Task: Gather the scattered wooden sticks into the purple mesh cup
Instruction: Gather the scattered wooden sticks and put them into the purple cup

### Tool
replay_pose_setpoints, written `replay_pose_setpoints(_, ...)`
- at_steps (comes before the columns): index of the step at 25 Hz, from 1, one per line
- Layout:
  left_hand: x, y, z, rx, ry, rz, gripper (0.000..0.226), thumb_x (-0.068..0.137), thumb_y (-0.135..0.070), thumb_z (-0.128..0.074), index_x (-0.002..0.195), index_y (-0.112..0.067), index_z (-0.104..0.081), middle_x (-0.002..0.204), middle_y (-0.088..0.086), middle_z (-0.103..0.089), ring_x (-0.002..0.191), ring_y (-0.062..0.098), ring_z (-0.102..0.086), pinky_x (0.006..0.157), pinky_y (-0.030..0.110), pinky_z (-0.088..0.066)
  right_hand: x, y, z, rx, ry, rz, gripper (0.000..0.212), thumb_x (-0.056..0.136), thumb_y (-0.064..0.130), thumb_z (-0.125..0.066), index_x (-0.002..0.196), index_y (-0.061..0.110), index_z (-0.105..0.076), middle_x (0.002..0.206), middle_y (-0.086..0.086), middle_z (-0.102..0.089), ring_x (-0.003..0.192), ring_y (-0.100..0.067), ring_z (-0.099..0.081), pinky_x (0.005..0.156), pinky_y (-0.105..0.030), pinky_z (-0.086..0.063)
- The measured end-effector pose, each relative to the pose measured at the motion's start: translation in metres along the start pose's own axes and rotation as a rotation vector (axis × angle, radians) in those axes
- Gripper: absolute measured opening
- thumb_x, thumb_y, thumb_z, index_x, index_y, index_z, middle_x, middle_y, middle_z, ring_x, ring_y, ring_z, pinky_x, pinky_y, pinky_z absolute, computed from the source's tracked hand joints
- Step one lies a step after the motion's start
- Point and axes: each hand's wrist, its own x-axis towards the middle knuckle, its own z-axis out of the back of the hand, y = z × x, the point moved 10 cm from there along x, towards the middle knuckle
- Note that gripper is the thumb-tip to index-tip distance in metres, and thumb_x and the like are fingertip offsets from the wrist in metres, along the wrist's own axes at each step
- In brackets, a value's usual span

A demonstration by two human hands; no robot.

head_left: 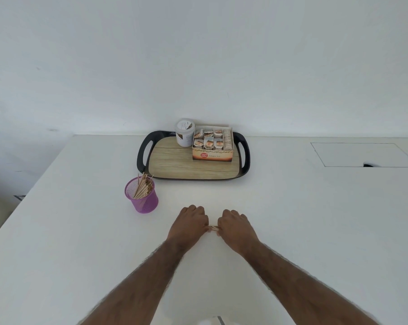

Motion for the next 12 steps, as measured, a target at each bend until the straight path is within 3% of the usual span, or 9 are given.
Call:
replay_pose_setpoints(5,-0.002,-0.005,-0.005,0.056,0.018,-0.047,0.024,0.101,-0.031,-0.05,0.1,-0.019,-0.071,0.099,-0.004,-0.062,0.098,0.02,-0.051,0.087,0.033,-0.039,0.002,0.006,0.0,-0.011,0.004,0.038,0.023,0.1,0.033,-0.058,0.108,0.014,-0.068,0.11,-0.005,-0.059,0.105,-0.025,-0.055,0.086,-0.04,-0.043)
replay_pose_setpoints(12,0.003,-0.019,-0.005,0.142,0.055,-0.163,0.016,0.092,-0.023,-0.055,0.087,-0.012,-0.065,0.091,0.004,-0.062,0.089,0.024,-0.053,0.081,0.037,-0.044,0.005,0.021,0.006,-0.06,-0.063,0.081,0.021,0.104,0.021,-0.048,0.099,0.016,-0.067,0.1,-0.003,-0.06,0.098,-0.025,-0.057,0.077,-0.038,-0.035)
